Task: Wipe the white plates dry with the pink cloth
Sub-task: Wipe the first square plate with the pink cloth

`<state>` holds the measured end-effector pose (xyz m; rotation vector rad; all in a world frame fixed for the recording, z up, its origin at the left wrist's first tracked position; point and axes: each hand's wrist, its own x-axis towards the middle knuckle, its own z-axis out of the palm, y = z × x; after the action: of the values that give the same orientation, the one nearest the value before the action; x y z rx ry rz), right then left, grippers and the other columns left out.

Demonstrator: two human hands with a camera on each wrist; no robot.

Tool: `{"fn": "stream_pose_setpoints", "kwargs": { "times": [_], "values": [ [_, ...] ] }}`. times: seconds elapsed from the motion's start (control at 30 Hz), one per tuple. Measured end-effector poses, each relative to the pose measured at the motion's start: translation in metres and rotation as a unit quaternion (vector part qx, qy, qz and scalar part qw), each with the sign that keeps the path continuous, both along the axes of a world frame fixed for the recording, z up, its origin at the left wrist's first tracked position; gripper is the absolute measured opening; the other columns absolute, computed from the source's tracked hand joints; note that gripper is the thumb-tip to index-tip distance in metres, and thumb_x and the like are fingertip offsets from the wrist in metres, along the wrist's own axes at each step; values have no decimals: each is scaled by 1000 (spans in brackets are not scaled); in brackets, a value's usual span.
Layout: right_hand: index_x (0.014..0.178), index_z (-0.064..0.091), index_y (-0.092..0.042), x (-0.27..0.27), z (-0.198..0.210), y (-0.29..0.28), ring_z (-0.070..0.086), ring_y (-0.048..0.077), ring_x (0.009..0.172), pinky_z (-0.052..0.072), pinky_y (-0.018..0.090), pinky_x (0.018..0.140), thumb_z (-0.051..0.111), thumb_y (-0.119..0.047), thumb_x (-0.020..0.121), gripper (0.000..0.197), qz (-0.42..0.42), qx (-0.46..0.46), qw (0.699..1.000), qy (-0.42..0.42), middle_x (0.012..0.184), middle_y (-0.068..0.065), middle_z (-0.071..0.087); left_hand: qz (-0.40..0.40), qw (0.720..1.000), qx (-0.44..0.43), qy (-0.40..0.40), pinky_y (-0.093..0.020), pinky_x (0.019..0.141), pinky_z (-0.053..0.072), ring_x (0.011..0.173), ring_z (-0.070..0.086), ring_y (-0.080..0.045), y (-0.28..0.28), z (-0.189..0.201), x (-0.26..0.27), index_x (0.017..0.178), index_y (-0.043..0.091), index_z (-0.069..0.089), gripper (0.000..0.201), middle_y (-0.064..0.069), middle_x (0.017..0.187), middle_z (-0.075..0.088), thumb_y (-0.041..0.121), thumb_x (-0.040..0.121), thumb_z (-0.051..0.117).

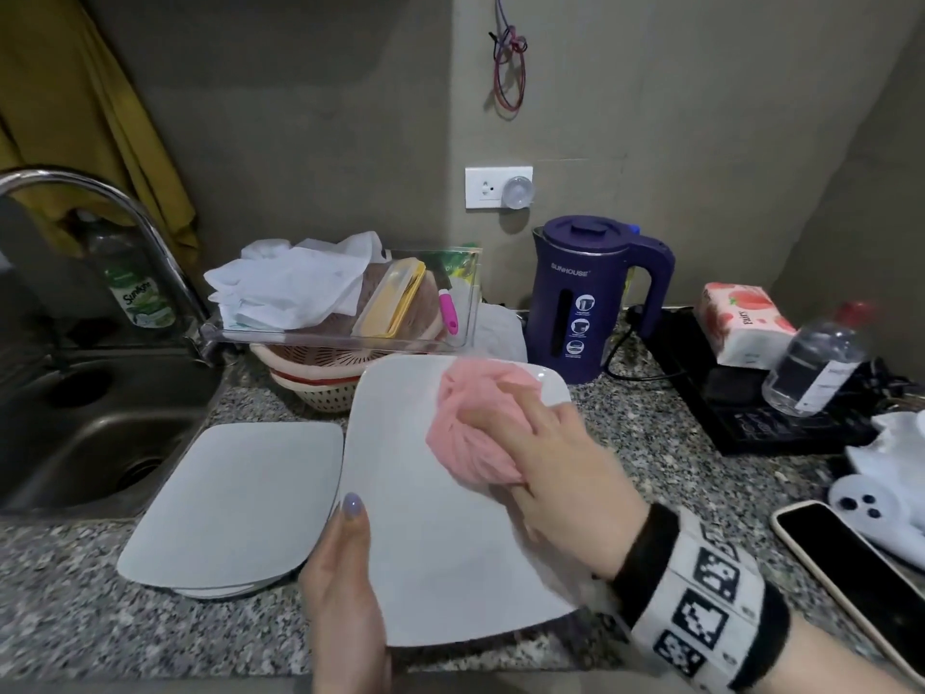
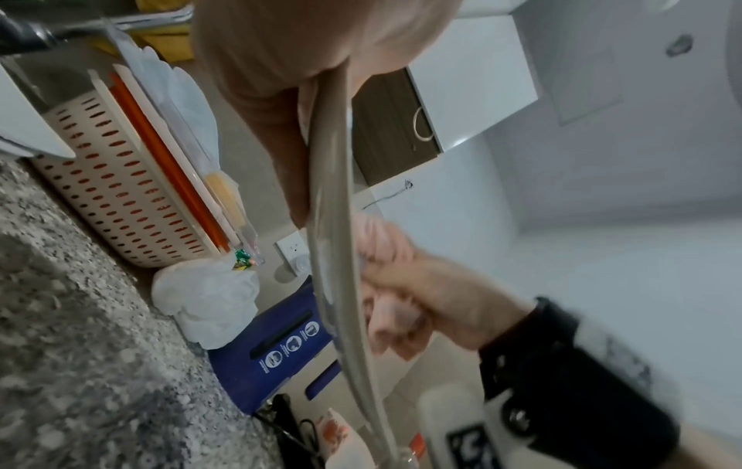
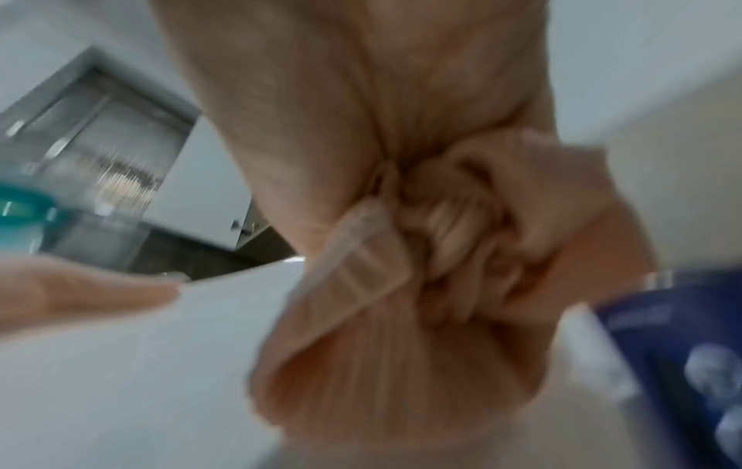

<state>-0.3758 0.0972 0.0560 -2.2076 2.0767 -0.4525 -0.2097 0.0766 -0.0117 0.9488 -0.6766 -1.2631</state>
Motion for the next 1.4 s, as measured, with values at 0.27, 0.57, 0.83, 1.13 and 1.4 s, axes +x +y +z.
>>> {"fn": "stream_pose_setpoints", "kwargs": {
  "times": [0.27,0.57,0.83,1.13,1.4],
  "values": [
    [132,20,-55,36,3,-2,28,23,110,41,32,68,52,-11,83,73,111,-14,989,-94,145,-13,8,24,997,-54,-41,-4,64,48,70,65,10,-1,8,-2,64,38,77,45,21,70,72,13,94,55],
    [130,17,-58,53,5,20,27,23,115,38,37,81,50,1,78,86,133,25,978,-158,143,-16,5,17,996,-62,-59,0,69,47,69,60,18,-6,9,-2,59,48,72,22,32,69,65,38,77,67],
    [135,17,-49,18,-5,14,27,24,116,41,38,86,49,-6,86,73,15,21,996,-82,147,-8,7,16,999,-40,-33,-11,56,53,64,67,4,3,16,-6,72,23,76,29,14,73,74,22,92,56],
    [132,21,-54,22,-1,14,25,14,104,31,28,63,56,-6,81,78,72,-45,992,-90,146,-14,10,17,999,-31,-25,-30,74,59,88,72,-14,9,10,-4,88,21,79,28,5,93,77,45,82,66],
    [135,21,-45,-1,5,10,28,21,111,43,27,72,54,-13,84,69,2,-17,1000,-17,141,-9,13,26,999,-35,9,-24,63,59,73,72,-8,7,18,2,93,17,70,18,10,81,76,22,96,53]
  ]
}}
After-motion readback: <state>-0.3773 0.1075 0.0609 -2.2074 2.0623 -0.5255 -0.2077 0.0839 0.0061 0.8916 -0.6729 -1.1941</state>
